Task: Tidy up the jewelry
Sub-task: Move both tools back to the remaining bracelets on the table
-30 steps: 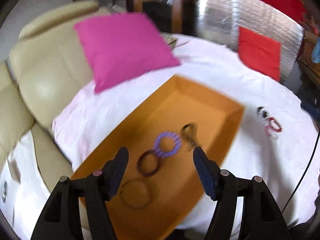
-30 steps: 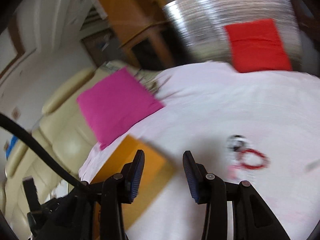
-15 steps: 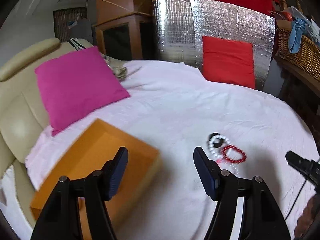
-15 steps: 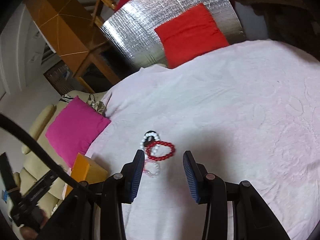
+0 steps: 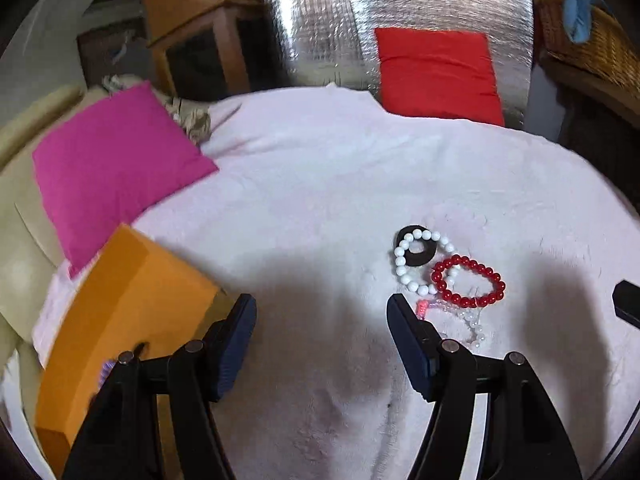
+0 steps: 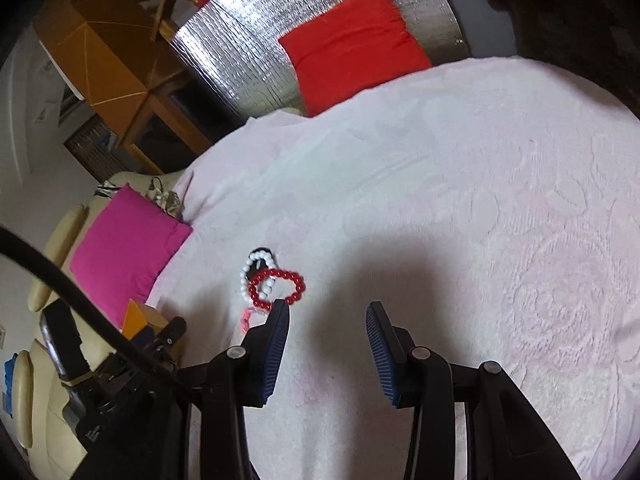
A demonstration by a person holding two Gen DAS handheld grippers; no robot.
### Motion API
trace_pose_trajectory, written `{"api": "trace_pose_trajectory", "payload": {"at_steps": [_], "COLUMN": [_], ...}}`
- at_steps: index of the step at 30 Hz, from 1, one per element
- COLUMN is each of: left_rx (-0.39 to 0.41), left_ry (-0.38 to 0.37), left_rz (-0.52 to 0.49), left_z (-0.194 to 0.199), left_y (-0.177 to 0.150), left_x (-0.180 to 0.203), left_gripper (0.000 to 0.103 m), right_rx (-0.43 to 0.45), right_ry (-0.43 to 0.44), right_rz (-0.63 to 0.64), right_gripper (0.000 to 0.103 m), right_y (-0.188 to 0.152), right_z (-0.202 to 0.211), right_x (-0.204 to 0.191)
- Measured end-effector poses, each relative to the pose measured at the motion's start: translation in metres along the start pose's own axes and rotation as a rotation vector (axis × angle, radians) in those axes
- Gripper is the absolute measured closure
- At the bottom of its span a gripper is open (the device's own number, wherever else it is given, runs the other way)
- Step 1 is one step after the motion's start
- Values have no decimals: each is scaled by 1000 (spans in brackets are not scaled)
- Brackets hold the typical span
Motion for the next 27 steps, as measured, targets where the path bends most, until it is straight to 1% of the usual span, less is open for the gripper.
{"api": "trace_pose_trajectory", "payload": {"at_steps": [4,8,13,18,22,27], "left_rx": [-16,-18,-33,-49,-62,-111], "left_ry": [-27,-23,-23,-25,-27,-54], "left_rz": [9,11,23,19,11,23], "left_z": [0,-1,-4,-8,-12,-25], "left_y": [0,-1,-3,-4,-4,-3], "left_x": [-2,-7,-15,-19,-20,-23], "left_gripper": [34,34,34,35,34,34], "right_rx": [-8,-37,-60,-87,-100,-109], "right_ry": [3,10,-1,14,18,26], "right_rz": [-19,-29,-18,-13,41,117], "right_gripper": [59,59,59,59,59,59], "right_y": [-1,-2,0,2,6,10], "right_z": [-7,-21,-40,-60,-79,-100], "right_x": [-2,-7,-14,-18,-25,-32]}}
Point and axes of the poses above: each gripper's, at about its wrist camera, not at the fingertips, and z roughly against the way its jaws point, x to its right, y to its top, the point moved 3 cm from there along -z, roughly the way its jaws point
